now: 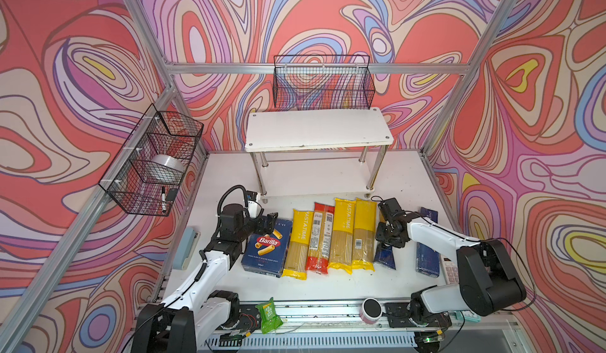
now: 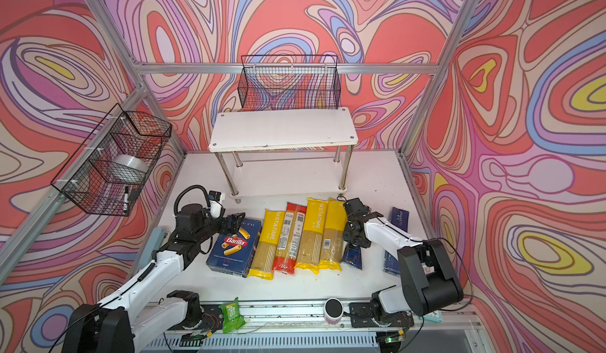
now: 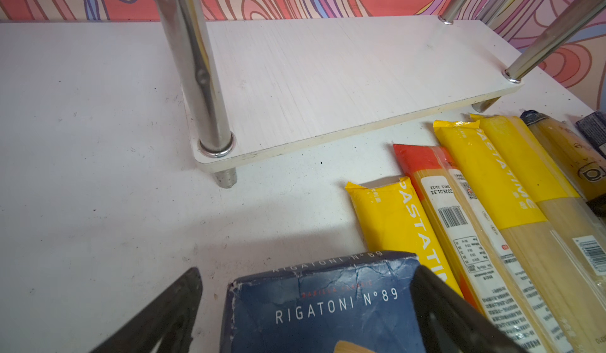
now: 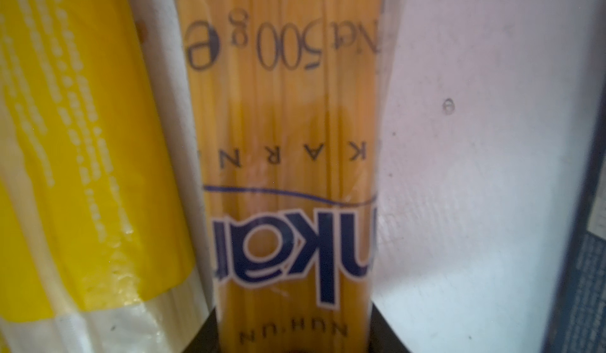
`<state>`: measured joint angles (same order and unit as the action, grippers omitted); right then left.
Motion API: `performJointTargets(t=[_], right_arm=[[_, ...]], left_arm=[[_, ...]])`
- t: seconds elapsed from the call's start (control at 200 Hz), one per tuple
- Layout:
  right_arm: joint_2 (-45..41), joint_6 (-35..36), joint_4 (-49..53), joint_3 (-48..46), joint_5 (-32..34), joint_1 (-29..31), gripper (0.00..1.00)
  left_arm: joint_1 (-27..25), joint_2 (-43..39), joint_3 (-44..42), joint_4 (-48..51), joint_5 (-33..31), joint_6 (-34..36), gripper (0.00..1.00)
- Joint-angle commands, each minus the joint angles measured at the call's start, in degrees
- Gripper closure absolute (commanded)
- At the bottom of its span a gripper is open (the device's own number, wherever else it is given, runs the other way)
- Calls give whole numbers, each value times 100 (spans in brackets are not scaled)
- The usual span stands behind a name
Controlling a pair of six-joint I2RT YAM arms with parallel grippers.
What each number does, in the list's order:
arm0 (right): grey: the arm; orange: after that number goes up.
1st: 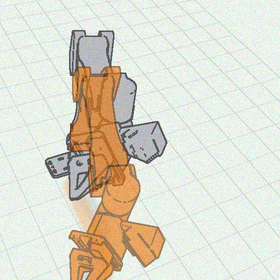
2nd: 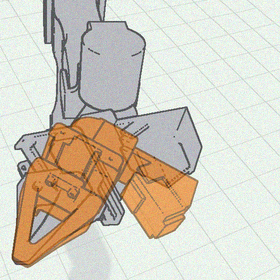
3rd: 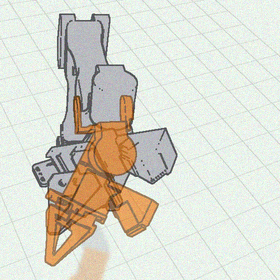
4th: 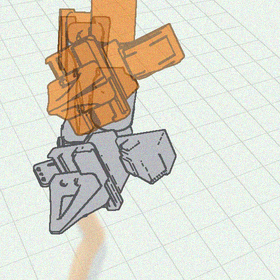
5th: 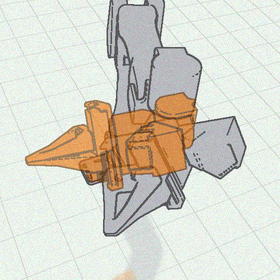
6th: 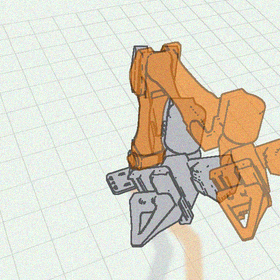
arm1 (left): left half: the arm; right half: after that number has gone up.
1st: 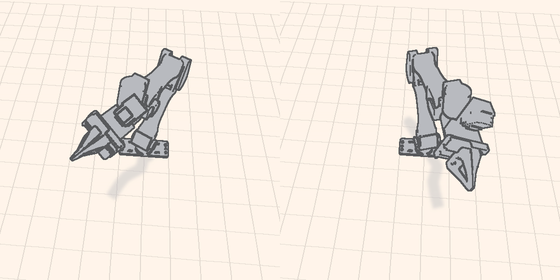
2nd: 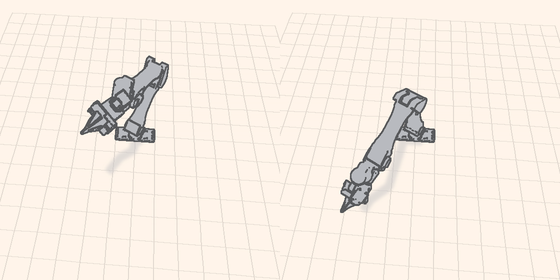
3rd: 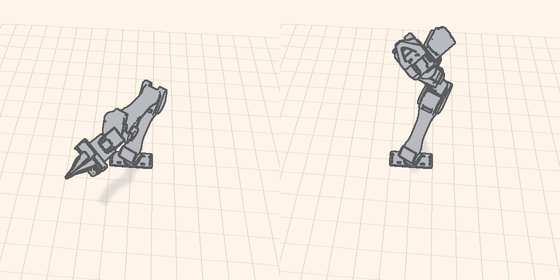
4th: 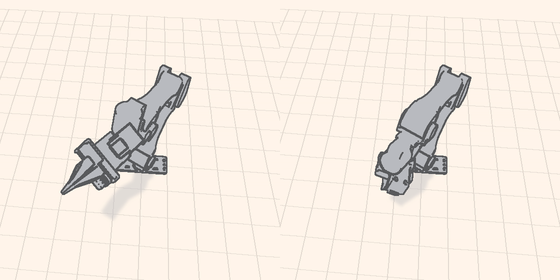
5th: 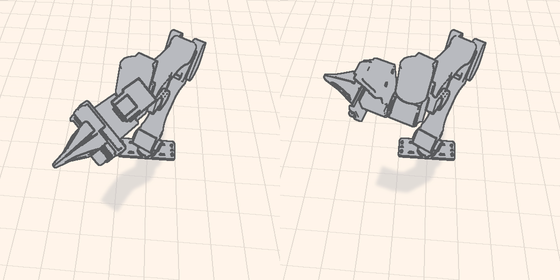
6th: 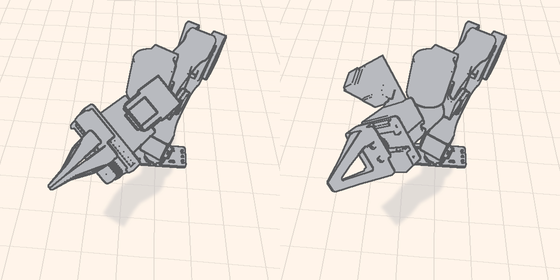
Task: Place and organize the pasta boxes and bags onto the shelf
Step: 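Lower the right gripper onto the clear Ankara spaghetti bag and close on it, then lift the spaghetti bag upright with the right gripper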
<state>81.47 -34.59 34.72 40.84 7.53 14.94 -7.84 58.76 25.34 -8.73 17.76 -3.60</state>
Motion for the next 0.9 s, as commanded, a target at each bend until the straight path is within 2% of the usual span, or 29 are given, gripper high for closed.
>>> performJointTargets(t=[0.0, 0.255, 0.411, 0.636, 0.896], right_arm=[[-247, 17, 31, 3, 32, -9, 67], [-484, 285, 249, 322, 118, -8, 80], [-663, 339, 386, 562, 188, -9, 95], [-937, 468, 575, 883, 277, -6, 100], [-1407, 495, 854, 1265, 432, -4, 100]], left_arm=[[16, 19, 138, 110, -71, 63, 0], [11, -58, 85, 79, -69, 63, 0], [15, 7, 128, 107, -115, 48, 0], [15, -57, 89, 83, -84, 56, 0], [17, -71, 85, 82, -107, 44, 0]])
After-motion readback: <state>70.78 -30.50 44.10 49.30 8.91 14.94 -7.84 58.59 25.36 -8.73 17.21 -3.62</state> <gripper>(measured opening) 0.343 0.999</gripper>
